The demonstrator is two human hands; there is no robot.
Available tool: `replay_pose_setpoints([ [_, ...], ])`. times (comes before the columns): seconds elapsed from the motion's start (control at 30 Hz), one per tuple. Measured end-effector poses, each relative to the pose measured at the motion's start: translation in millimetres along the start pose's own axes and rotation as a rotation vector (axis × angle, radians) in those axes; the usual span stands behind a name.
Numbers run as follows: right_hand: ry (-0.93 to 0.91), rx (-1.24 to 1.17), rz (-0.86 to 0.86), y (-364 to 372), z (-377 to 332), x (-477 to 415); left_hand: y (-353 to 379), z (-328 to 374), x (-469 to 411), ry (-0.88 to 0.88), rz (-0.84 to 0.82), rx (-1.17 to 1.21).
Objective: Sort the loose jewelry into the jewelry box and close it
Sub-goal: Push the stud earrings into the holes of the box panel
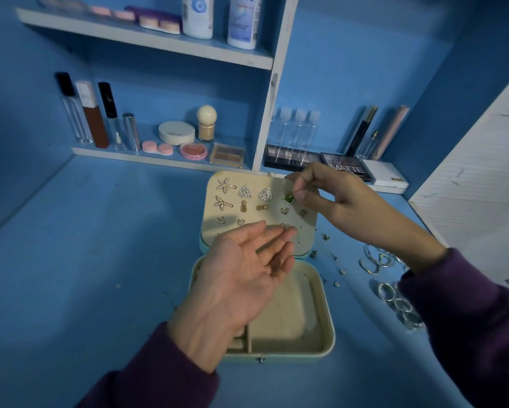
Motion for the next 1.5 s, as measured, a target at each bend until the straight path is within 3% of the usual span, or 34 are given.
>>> replay_pose_setpoints([
  [0.37, -0.01, 0.002, 0.042, -7, -9, 14, 6, -2, 13, -0.031, -0.075, 0.192],
  [0.57, 0.037, -0.181, 0.037, -17, -24, 34, 7, -8, 26, 0.014, -0.12, 0.201],
  [0.83, 0.052, -0.258, -0.122, -7, -42, 48, -1, -30, 37, 0.027, -0.114, 0.187],
  [0.97, 0.101, -0.299, -0.109, -1, -26, 37, -5, -39, 36, 0.055, -0.115, 0.225],
  [1.2, 0.157, -0.034, -0.32, 36, 9, 28, -12, -43, 38, 0.087, -0.111, 0.263],
  [1.5, 0.112, 0.011, -0.32, 38, 13, 29, -15, -45, 39, 0.113, -0.134, 0.277],
])
Point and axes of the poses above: each hand's wrist, its own x-axis away from the middle knuckle, its own y-axis out of the palm, z = x × y, the point moved 8 cm from there along -x, towards the middle knuckle, and after that the axes turned 1 degree about -y, right-handed, at the moved point
